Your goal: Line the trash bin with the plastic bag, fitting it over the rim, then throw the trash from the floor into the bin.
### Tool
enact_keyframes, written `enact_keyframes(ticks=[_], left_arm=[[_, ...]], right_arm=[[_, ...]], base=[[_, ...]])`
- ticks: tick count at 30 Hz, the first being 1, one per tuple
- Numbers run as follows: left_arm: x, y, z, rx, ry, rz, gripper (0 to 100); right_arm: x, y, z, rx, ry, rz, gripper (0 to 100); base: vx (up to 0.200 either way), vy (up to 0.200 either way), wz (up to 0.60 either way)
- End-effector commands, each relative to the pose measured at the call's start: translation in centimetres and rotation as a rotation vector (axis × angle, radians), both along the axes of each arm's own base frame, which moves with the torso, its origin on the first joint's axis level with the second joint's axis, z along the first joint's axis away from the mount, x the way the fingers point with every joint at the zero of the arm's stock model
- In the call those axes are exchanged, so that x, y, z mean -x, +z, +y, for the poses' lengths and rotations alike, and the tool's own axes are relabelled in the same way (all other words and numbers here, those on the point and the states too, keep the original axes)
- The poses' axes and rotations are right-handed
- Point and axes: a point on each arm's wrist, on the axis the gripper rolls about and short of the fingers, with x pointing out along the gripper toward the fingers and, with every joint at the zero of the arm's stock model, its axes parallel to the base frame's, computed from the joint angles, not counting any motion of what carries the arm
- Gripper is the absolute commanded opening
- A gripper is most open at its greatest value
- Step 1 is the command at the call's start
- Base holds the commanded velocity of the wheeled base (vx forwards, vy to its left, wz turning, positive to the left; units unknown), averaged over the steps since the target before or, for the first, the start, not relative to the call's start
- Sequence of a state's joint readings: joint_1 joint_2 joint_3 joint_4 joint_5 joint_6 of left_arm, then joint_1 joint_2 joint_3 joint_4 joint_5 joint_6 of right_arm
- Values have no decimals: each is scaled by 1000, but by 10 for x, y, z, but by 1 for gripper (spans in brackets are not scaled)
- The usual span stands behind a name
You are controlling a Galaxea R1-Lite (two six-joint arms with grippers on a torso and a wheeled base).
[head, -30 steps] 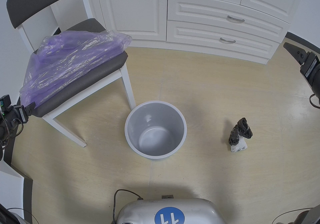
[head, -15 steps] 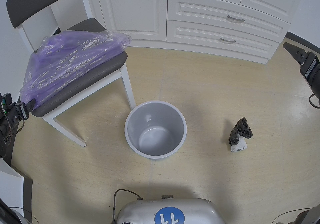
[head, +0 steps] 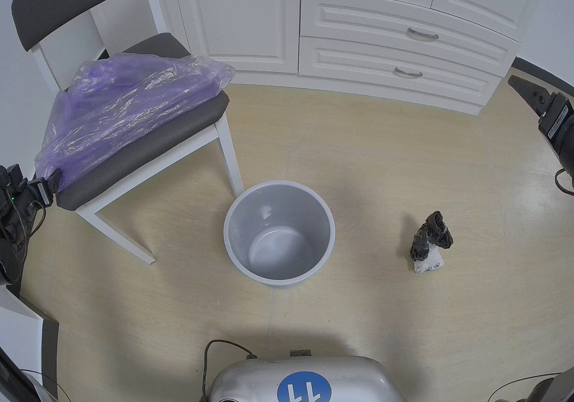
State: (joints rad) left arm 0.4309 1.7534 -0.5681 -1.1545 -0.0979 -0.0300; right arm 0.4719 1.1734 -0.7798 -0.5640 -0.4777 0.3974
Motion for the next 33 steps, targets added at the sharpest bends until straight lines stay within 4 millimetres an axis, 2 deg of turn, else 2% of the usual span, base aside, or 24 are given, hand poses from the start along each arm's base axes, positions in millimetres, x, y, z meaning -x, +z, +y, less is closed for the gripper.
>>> enact_keyframes(ticks=[1, 7, 8, 18, 22, 24, 27, 30, 33], left_arm=[[0, 1, 0, -4, 0, -10, 100], [2, 7, -1, -26, 3, -59, 100], [2, 6, -1, -28, 3, -60, 0], [2, 3, -8, -23, -22, -49, 0], [1, 3, -13, -24, -35, -52, 0], [5, 7, -15, -37, -38, -88, 0], [11, 13, -18, -55, -43, -125, 0], [23, 24, -23, -76, -47, -171, 0], [39, 37, -30, -94, -52, -213, 0]], right_arm=[[0, 0, 0, 0, 1, 0, 100], [0, -1, 0, 2, 4, 3, 100], [-1, -3, 1, 5, 7, 8, 100], [0, -5, 3, 11, 22, 16, 100], [1, -14, 13, 28, 64, 46, 100], [2, -18, 23, 39, 107, 64, 100], [-3, -23, 33, 51, 76, 94, 100], [-16, -38, 55, 106, -6, 146, 100], [-24, -39, 76, 121, -22, 103, 100]], base=[[0, 0, 0], [0, 0, 0], [0, 0, 0], [0, 0, 0], [0, 0, 0], [0, 0, 0], [0, 0, 0], [0, 0, 0], [0, 0, 0]])
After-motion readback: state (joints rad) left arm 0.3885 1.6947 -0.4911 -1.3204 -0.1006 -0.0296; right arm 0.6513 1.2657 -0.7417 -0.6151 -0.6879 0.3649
